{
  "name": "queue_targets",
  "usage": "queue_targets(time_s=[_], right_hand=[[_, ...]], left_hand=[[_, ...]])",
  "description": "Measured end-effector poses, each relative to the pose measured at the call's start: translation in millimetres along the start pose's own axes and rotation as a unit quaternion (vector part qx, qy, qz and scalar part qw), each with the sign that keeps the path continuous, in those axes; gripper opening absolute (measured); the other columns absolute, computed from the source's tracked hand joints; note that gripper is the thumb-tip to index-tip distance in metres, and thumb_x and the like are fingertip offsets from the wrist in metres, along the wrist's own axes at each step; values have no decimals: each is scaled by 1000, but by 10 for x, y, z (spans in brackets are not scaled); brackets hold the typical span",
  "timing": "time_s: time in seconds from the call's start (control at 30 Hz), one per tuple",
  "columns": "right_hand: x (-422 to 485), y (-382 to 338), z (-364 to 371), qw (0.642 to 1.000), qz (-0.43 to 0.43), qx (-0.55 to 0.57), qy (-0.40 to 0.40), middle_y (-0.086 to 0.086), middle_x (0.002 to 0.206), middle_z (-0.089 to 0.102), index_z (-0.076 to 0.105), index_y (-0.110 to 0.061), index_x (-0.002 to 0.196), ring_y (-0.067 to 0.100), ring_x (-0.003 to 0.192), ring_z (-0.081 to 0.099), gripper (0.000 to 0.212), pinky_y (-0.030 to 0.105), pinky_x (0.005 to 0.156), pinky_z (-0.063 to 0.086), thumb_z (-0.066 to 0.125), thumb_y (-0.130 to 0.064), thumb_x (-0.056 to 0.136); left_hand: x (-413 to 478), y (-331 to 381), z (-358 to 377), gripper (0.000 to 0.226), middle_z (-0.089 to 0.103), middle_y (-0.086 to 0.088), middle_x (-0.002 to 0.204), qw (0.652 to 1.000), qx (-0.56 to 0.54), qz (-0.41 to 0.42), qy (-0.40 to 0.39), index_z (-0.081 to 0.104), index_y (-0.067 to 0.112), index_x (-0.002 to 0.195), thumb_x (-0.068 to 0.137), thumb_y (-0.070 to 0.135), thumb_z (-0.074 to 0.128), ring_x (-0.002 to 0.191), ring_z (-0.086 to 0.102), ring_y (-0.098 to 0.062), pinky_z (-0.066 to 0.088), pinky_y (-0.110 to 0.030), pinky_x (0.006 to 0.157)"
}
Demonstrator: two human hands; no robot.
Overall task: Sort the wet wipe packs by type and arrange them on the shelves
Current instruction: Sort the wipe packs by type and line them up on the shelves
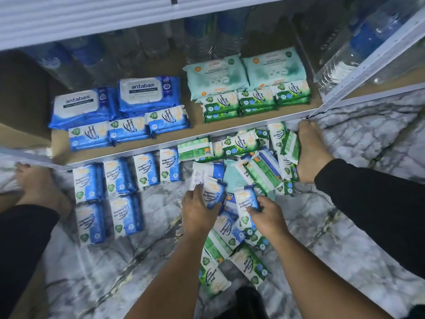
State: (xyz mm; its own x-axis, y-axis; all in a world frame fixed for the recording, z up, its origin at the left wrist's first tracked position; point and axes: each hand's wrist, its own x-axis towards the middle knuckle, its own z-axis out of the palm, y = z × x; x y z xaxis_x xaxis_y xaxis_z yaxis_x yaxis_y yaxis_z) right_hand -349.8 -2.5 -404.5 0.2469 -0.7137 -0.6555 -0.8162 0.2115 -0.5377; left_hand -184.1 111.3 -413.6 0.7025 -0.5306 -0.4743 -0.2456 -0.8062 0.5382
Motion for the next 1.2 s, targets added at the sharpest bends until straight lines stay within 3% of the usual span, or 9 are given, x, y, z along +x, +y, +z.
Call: queue_targets(time_s=[0.2, 0.3, 0.43, 0.57, 0.7, 0.87, 0.97, 1.07, 1.2], right_hand=[[-102, -119, -41, 1000, 1, 4, 1, -6, 93, 71, 67, -23, 109, 16, 79, 70, 18, 44, 73, 63, 70, -22, 91], [-199, -257, -59, 999, -16, 32, -3, -4, 108, 72, 56, -28, 135, 16, 89, 70, 49, 42, 80, 62, 70, -13, 91], [-373, -526, -49, 997, -54, 51, -35, -5, 134, 65, 16, -45, 156, 14, 103, 68, 96, 37, 83, 60, 70, -5, 88], [-610, -756, 38, 993, -87, 52, -67, -1, 104, 73, 22, -42, 156, 13, 85, 71, 89, 26, 58, 56, 69, -4, 90], [-838, -881, 264, 986, -122, 62, -93, 1, 98, 72, 36, -38, 150, 16, 87, 71, 78, 43, 75, 62, 72, -5, 89], [-1060, -987, 499, 981, -153, 43, -108, 0, 86, 56, 45, -35, 142, 11, 72, 59, 67, 16, 54, 48, 73, -7, 88], [-1063, -1021, 640, 983, -151, 24, -104, 4, 97, 64, 45, -38, 143, 13, 81, 67, 70, 21, 56, 52, 76, -11, 86], [-1019, -1056, 781, 986, -140, 20, -92, 3, 99, 61, 47, -40, 140, 14, 83, 67, 69, 27, 59, 57, 78, -13, 85], [-874, -1070, 982, 989, -124, 13, -83, 0, 94, 63, 46, -35, 144, 12, 80, 66, 72, 34, 70, 59, 79, -11, 84]], left_hand=[[-65, 26, -259, 75, 49, -5, 123, 998, -61, -20, -7, 50, 12, 136, 75, 38, 84, 114, 52, -24, 50, -35, 98], [-178, 34, -478, 70, 49, 2, 115, 993, -111, -35, -18, 47, 18, 131, 73, 33, 85, 102, 57, -18, 57, -40, 90], [-377, 27, -834, 73, 63, 7, 101, 975, -218, -42, -22, 39, 23, 135, 79, 18, 85, 80, 69, -13, 63, -36, 67], [-580, -171, -1084, 85, 60, 6, 95, 960, -274, -42, -38, 28, 50, 144, 87, 4, 71, 57, 56, -20, 50, -30, 49], [-821, -356, -1382, 77, 61, -3, 79, 965, -257, -40, -39, 33, 51, 140, 90, -6, 51, 38, 41, -9, 38, -21, 42], [-877, -574, -1614, 68, 64, 5, 91, 962, -263, -63, -45, 44, 38, 135, 86, -5, 64, 65, 60, -11, 57, -29, 53], [-819, -699, -1677, 75, 73, -3, 91, 966, -247, -73, -34, 46, 44, 128, 78, -3, 76, 80, 71, -28, 60, -48, 66], [-759, -759, -1728, 76, 73, 1, 91, 972, -222, -76, -26, 43, 50, 123, 75, 6, 83, 78, 71, -20, 57, -33, 59], [-587, -875, -1693, 71, 71, 5, 86, 981, -167, -90, -32, 38, 53, 117, 78, 13, 82, 72, 67, -17, 57, -37, 63]])
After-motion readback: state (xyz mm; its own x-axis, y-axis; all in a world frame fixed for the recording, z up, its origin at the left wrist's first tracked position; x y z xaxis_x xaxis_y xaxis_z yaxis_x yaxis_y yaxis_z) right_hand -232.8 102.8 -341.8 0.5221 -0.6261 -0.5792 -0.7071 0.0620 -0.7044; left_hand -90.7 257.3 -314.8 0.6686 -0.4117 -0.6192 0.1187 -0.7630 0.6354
